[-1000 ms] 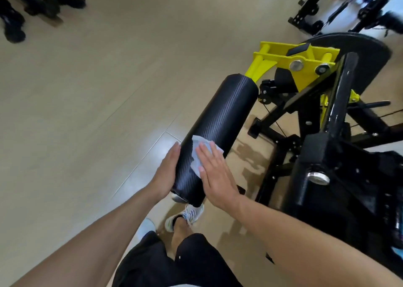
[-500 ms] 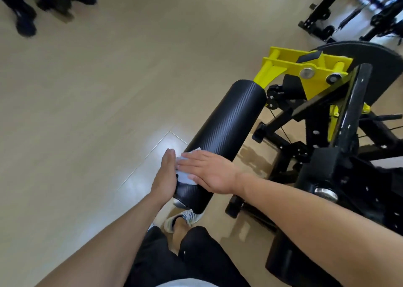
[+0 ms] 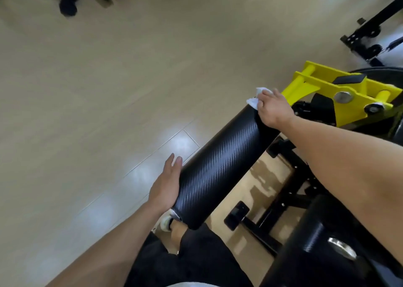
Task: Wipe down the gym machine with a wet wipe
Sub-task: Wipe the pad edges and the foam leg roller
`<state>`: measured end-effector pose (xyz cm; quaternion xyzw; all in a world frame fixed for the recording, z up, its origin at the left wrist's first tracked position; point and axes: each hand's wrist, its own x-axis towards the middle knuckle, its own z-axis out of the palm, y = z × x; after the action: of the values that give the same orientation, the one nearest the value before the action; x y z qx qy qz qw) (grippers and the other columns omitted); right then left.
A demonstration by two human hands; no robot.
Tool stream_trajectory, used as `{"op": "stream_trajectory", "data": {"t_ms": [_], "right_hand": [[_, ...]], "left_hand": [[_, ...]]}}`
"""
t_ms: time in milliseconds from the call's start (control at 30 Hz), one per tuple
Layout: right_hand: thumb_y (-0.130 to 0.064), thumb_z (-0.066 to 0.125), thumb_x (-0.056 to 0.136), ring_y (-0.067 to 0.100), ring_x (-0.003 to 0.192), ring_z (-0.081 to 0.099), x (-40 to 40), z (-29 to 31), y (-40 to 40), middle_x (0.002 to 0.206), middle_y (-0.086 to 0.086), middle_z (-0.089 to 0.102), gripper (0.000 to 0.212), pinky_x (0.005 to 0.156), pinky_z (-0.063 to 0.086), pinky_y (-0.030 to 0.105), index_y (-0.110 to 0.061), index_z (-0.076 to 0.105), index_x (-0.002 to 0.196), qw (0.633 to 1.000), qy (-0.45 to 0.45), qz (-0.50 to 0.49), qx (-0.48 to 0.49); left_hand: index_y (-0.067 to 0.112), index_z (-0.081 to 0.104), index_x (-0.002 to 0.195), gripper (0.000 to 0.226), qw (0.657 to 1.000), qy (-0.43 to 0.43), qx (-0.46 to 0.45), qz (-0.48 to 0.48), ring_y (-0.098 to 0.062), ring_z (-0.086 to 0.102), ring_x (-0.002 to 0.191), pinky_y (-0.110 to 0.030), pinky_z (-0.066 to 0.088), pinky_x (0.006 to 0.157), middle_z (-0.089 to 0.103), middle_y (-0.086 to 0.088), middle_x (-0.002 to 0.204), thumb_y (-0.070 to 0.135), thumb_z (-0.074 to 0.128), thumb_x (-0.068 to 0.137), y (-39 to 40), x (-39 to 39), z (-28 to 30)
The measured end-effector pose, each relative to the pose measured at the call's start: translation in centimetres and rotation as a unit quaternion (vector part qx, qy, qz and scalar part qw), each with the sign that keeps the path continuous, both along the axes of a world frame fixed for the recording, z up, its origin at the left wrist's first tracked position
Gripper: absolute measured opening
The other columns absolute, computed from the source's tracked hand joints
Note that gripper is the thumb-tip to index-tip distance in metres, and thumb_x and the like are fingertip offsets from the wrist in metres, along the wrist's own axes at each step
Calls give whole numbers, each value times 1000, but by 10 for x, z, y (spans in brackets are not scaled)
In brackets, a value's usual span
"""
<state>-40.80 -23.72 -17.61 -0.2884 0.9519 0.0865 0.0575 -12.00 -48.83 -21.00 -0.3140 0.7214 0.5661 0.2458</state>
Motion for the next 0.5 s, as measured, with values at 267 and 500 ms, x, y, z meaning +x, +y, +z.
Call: {"op": "stream_trajectory", "data": {"t_ms": [267, 500], "right_hand": [[-28, 29, 100, 34, 105, 63, 171, 9, -139, 113, 12, 71, 45, 95, 45, 42, -12, 70, 108, 966, -163, 165, 118], [-29, 36, 107, 20, 154, 20, 309, 9, -115, 158, 0, 43, 48, 128, 10, 40, -14, 45, 151, 967, -176, 105, -150]], "left_hand": [[36, 49, 139, 76, 973, 11, 67, 219, -20, 61, 115, -42, 41, 103, 68, 6, 120, 81, 17, 87, 3, 9, -5], [25, 64, 121, 46, 978, -21, 68, 195, -26, 64, 108, -43, 48, 100, 69, -6, 120, 54, 34, 101, -19, 40, -29]]}}
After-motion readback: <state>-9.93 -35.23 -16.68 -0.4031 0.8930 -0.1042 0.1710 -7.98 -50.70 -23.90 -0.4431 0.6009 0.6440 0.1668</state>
